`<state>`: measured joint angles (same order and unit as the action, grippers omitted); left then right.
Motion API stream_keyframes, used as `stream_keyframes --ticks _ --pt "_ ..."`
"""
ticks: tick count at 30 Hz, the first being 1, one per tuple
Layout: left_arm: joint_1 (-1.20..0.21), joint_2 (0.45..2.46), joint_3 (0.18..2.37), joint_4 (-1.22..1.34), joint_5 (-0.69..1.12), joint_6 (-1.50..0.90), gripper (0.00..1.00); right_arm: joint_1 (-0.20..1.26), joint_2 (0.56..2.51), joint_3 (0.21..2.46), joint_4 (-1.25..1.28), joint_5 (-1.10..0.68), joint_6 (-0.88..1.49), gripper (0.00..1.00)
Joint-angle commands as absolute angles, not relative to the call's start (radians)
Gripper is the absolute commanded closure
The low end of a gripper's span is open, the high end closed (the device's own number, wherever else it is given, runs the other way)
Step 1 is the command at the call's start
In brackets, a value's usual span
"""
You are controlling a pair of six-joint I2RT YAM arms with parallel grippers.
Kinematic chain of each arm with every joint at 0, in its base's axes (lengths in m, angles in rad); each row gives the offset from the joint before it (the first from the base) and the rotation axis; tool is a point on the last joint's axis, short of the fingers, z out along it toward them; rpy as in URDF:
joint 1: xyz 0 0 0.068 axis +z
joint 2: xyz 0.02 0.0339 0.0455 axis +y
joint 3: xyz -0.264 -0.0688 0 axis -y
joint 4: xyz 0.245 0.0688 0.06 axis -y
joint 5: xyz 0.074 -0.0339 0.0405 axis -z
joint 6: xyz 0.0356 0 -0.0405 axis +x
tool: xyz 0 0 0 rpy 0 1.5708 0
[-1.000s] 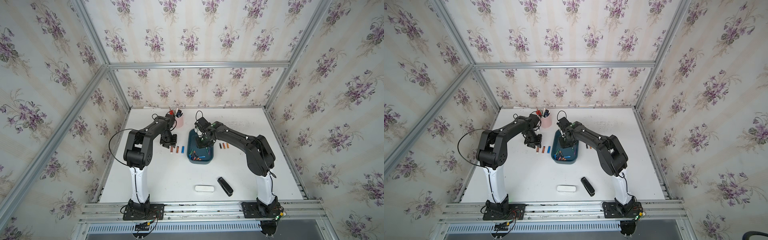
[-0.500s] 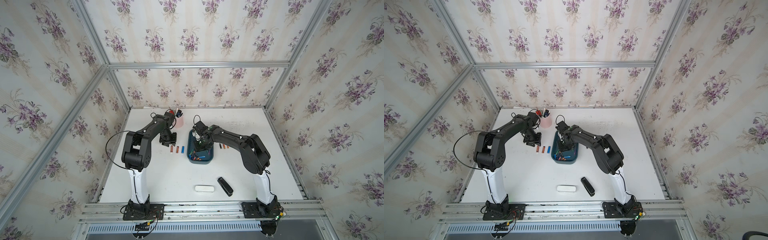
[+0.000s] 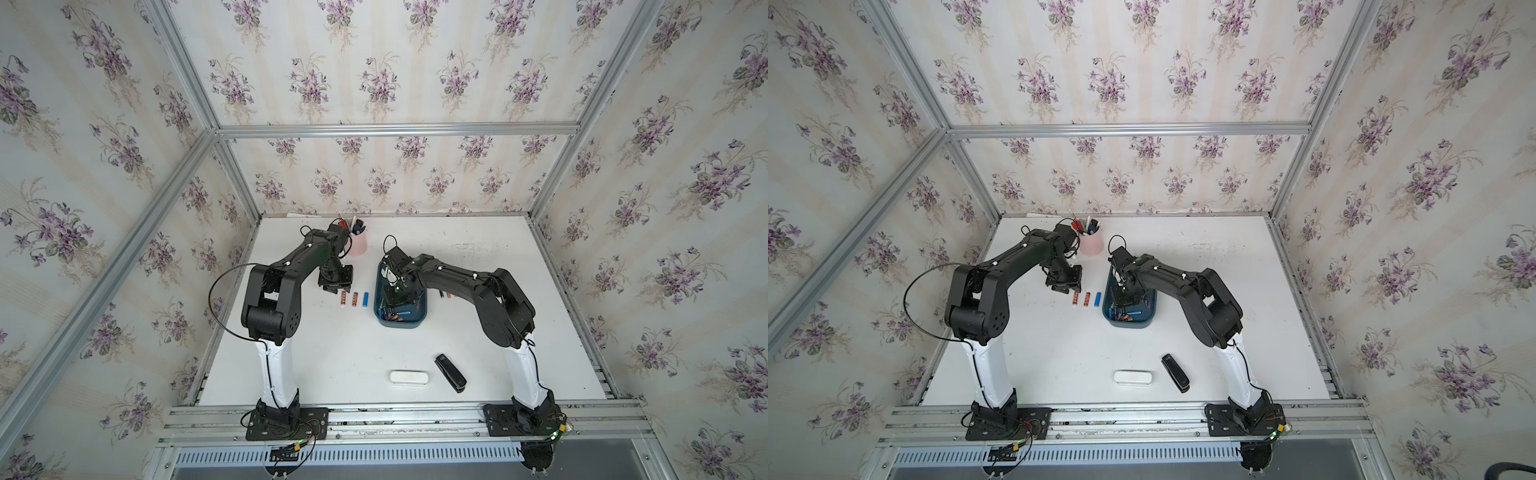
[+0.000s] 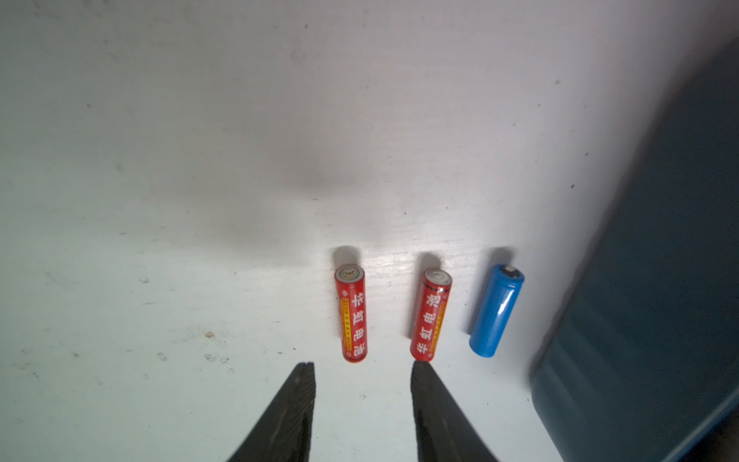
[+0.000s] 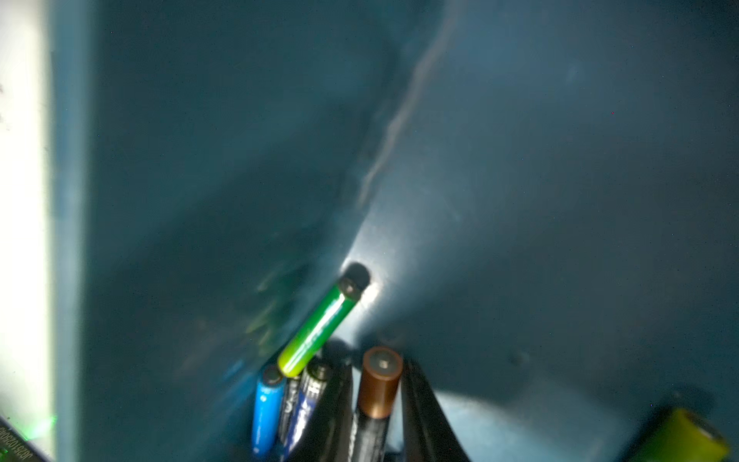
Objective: Take the batteries out of the storage box
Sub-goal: Pick up the battery from the storage box.
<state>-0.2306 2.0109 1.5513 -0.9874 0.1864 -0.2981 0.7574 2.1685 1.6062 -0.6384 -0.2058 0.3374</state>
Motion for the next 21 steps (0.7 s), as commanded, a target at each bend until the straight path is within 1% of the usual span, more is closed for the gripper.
stream_keyframes --ticks 1,3,9,21 --pt "-0.23 2.003 1.548 -1.005 0.184 -0.293 0.55 0.761 2.186 1.603 -0.672 -0.158 0.334 0.73" --pt "-0.231 2.002 1.549 -1.006 0.184 -0.293 0.55 0.761 2.189 1.602 -0.678 -0.141 0.334 0.73" --pt "-0.231 1.979 1.555 -1.017 0.184 -0.296 0.55 0.761 2.189 1.612 -0.689 -0.117 0.339 0.79" --pt "-0.247 1.96 1.585 -1.043 0.178 -0.3 0.55 0.723 2.088 1.706 -0.744 -0.105 0.338 0.81"
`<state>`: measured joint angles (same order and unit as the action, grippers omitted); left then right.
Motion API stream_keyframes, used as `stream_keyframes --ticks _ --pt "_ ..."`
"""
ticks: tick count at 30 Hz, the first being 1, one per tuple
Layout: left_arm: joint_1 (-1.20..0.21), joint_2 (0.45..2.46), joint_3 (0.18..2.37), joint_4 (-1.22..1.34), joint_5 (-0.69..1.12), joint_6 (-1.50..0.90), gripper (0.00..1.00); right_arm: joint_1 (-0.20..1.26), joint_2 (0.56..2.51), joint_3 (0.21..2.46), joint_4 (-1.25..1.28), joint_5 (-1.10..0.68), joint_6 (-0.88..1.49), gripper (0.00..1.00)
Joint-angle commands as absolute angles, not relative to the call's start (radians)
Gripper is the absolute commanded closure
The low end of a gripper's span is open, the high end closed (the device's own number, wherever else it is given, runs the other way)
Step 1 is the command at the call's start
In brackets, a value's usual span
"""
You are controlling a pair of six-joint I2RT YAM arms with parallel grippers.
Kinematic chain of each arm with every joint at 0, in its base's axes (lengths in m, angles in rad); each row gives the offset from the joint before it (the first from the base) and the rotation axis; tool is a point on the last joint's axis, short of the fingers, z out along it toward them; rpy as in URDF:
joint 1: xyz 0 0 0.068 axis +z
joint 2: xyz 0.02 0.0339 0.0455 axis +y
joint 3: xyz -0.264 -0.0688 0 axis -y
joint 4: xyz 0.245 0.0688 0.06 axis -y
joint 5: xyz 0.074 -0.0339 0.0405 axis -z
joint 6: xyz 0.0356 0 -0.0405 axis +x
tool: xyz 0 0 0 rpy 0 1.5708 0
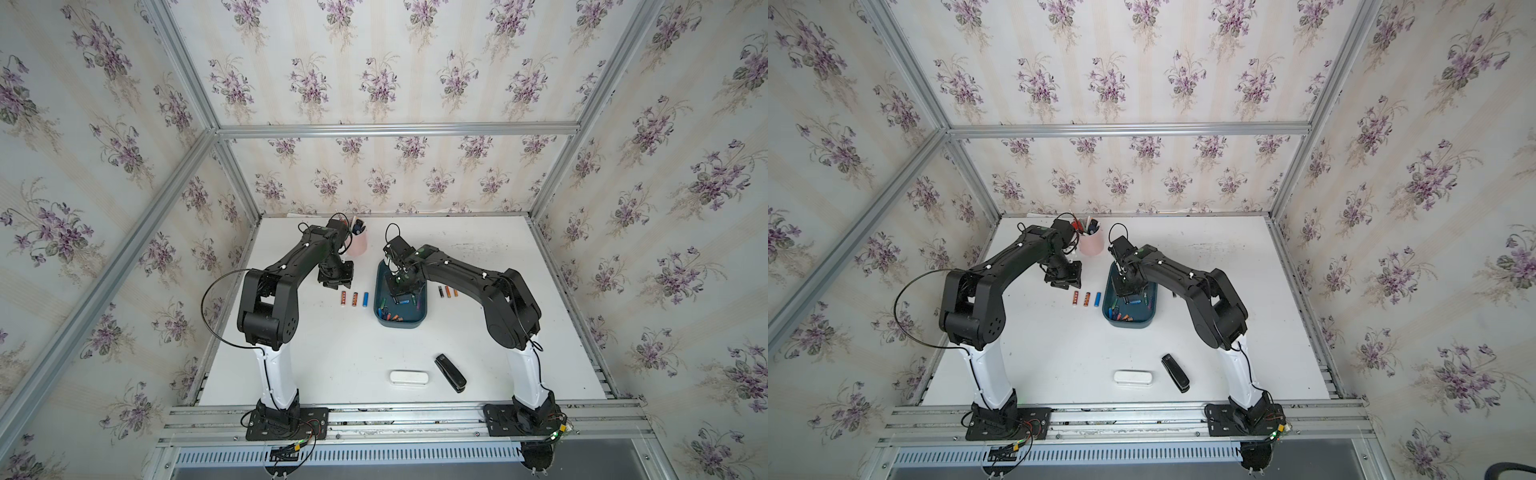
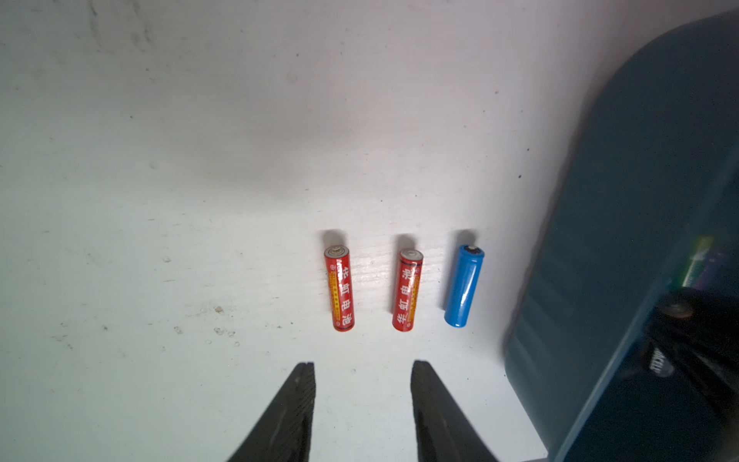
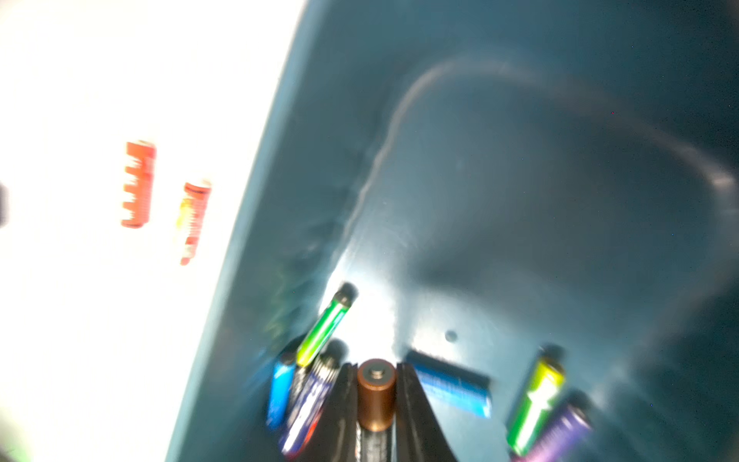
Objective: Take the batteries out of the storage box
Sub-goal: Pick up the battery from the storage box, then place the battery at the center of the board.
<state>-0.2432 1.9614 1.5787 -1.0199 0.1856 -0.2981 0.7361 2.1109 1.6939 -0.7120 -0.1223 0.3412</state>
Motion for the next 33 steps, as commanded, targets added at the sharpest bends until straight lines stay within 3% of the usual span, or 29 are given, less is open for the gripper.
stream_keyframes --ticks 1,9,20,33 --pt "-0.249 1.96 1.585 -1.042 0.178 -0.3 0.55 0.715 2.077 1.708 -0.748 -0.104 0.337 0.81" --pt "-0.258 1.965 1.582 -1.042 0.181 -0.304 0.55 0.616 1.982 1.694 -0.79 -0.074 0.297 0.81" --pt "-0.259 1.969 1.575 -1.047 0.178 -0.296 0.55 0.33 1.876 1.456 -0.742 -0.02 0.204 0.8" --pt "-0.262 1.979 1.577 -1.053 0.175 -0.293 0.55 0.26 1.974 1.388 -0.674 -0.004 0.172 0.8"
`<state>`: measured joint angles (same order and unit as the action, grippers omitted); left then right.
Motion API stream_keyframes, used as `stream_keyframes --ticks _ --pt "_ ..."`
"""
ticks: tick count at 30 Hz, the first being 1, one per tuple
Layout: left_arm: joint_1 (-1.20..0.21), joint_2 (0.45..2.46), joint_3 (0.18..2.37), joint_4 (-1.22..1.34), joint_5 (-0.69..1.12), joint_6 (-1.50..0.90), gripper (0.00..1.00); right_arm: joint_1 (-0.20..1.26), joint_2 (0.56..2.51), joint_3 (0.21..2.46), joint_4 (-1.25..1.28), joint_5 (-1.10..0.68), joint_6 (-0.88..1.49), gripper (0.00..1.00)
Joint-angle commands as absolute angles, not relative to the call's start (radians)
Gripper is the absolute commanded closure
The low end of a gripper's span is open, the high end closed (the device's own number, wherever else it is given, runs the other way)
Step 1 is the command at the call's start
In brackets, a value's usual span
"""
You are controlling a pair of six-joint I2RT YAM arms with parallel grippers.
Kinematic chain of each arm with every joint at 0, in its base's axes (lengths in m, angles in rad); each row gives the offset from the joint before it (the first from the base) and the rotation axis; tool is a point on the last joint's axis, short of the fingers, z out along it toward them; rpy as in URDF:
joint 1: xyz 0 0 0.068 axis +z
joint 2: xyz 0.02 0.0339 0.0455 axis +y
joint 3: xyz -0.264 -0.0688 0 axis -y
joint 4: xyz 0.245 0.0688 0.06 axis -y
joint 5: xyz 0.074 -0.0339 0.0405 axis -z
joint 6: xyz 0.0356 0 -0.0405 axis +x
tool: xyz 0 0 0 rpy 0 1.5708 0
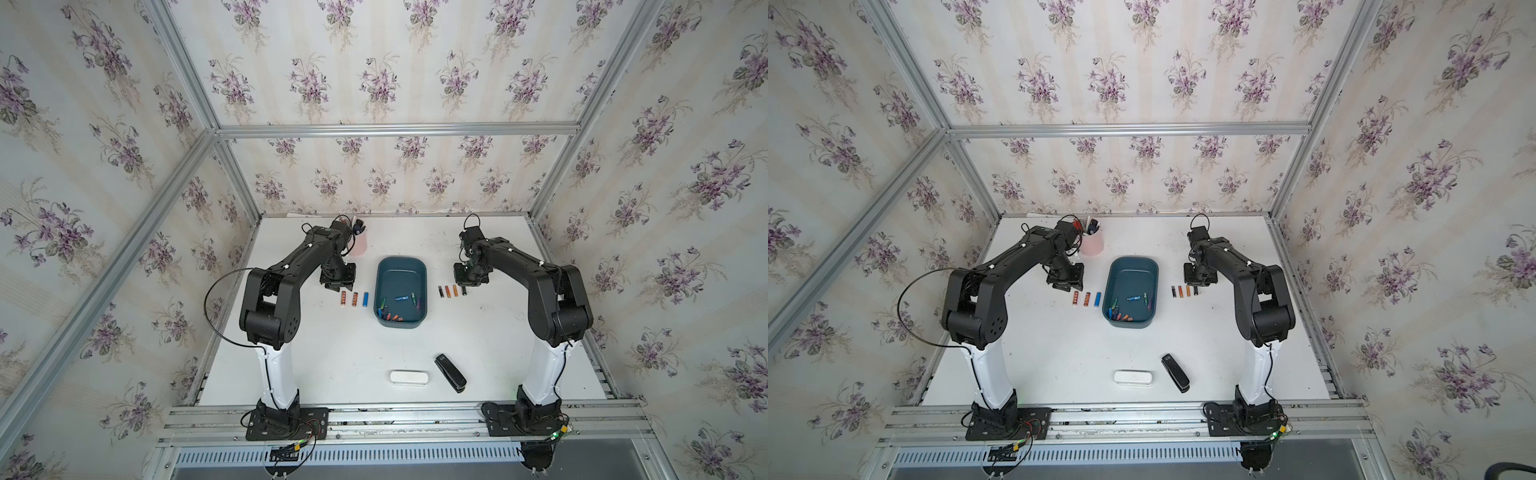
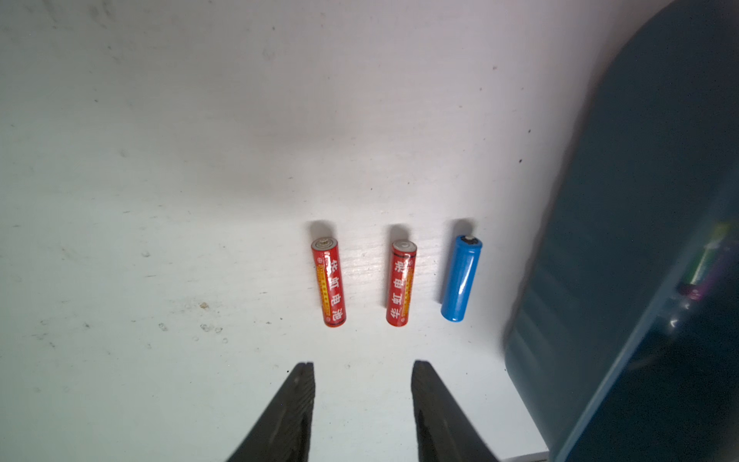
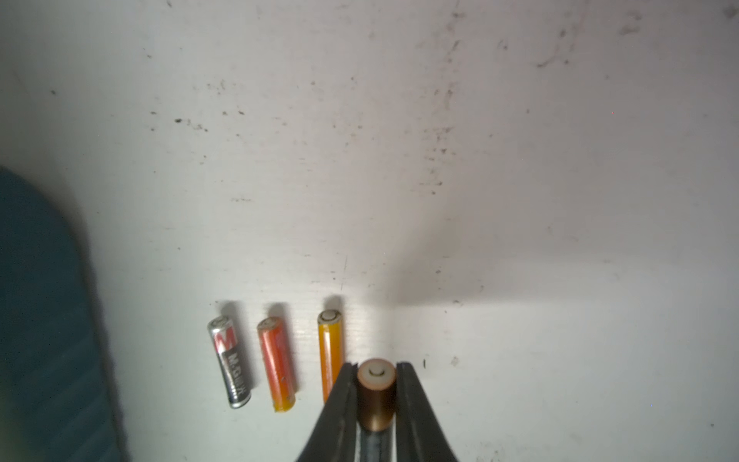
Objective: Take the batteries out of the storage box
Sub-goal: Place the battery at the center of the board.
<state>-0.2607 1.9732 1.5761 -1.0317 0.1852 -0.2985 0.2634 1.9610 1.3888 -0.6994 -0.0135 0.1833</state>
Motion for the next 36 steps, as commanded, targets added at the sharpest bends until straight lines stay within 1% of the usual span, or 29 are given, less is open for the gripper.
stream_keyframes --ticks 1,14,26,33,36 --pt "-0.261 1.979 1.576 -1.053 0.173 -0.294 0.55 0.258 1.98 1.385 -0.667 -0.005 0.17 0.8" --pt "-0.261 1.98 1.58 -1.053 0.17 -0.298 0.54 0.247 2.021 1.388 -0.648 -0.008 0.154 0.79" --pt "-0.271 1.965 1.604 -1.072 0.161 -0.3 0.51 0.245 2.007 1.408 -0.669 -0.005 0.156 0.71" --pt "-0.33 1.929 1.682 -1.128 0.12 -0.304 0.5 0.246 1.952 1.449 -0.695 -0.016 0.172 0.68" --pt "-0.384 1.922 1.725 -1.143 0.097 -0.296 0.5 0.246 1.923 1.462 -0.706 -0.029 0.179 0.68"
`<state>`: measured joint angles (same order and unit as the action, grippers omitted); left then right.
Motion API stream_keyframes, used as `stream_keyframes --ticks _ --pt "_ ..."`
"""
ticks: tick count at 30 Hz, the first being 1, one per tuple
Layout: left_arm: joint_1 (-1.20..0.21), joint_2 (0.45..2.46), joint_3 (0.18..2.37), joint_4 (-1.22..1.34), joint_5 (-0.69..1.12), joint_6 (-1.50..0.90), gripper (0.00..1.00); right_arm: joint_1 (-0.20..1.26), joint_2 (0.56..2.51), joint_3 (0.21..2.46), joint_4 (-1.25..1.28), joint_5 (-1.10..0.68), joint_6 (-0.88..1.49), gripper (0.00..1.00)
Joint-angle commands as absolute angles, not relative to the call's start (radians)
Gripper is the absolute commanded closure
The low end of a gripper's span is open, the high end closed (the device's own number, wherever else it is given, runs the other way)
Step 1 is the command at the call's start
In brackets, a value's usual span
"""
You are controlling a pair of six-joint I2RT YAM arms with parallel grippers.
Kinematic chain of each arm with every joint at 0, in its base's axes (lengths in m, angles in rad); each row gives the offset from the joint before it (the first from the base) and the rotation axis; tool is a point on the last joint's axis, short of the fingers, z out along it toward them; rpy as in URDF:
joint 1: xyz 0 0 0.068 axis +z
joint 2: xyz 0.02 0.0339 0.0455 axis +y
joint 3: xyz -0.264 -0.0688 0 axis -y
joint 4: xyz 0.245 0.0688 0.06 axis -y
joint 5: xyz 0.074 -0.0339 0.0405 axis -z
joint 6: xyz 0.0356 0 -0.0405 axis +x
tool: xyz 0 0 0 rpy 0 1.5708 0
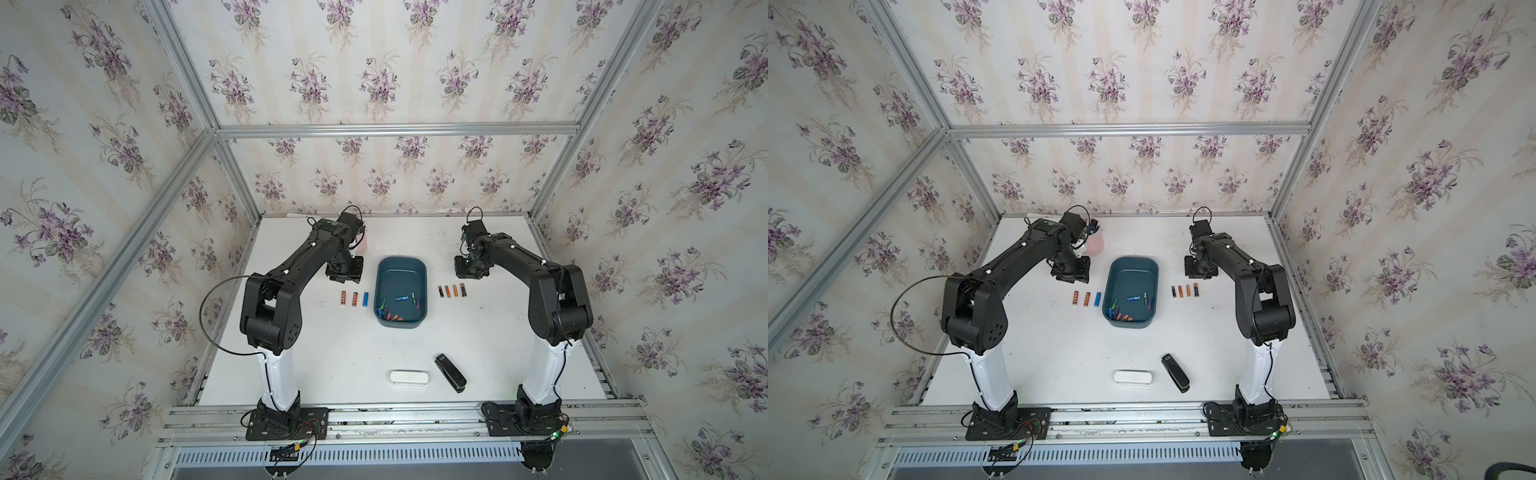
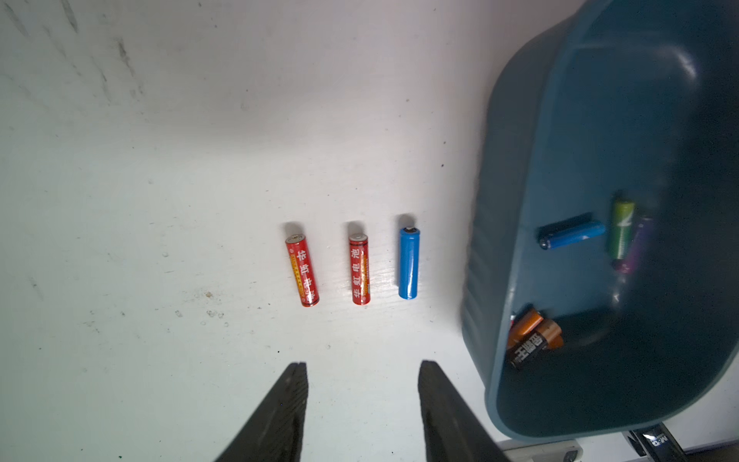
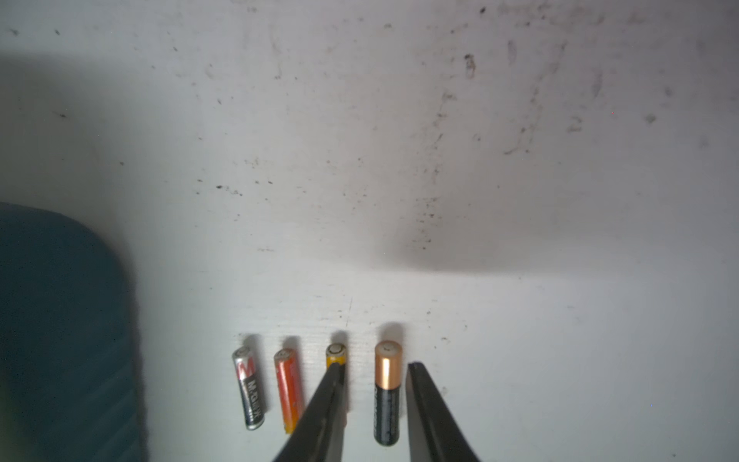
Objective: Take the batteries out of the storage box
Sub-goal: Place the battery at the center of the board, then pick up the battery from the storage box.
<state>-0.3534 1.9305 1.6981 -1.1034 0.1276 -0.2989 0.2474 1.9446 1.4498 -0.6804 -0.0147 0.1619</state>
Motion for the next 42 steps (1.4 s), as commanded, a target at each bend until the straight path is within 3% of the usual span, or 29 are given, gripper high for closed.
stream_keyframes --ticks 1,14,42 --pt "-0.405 1.926 1.739 -1.144 0.099 -0.293 0.49 0.247 1.915 1.465 -0.708 -0.031 0.181 0.68" --pt "-0.631 2.17 1.957 -1.121 0.11 -0.205 0.48 0.247 1.852 1.466 -0.733 -0.035 0.19 0.68" --pt "-0.664 2.373 2.06 -1.128 0.152 -0.171 0.49 0.247 1.86 1.454 -0.727 -0.041 0.184 0.68"
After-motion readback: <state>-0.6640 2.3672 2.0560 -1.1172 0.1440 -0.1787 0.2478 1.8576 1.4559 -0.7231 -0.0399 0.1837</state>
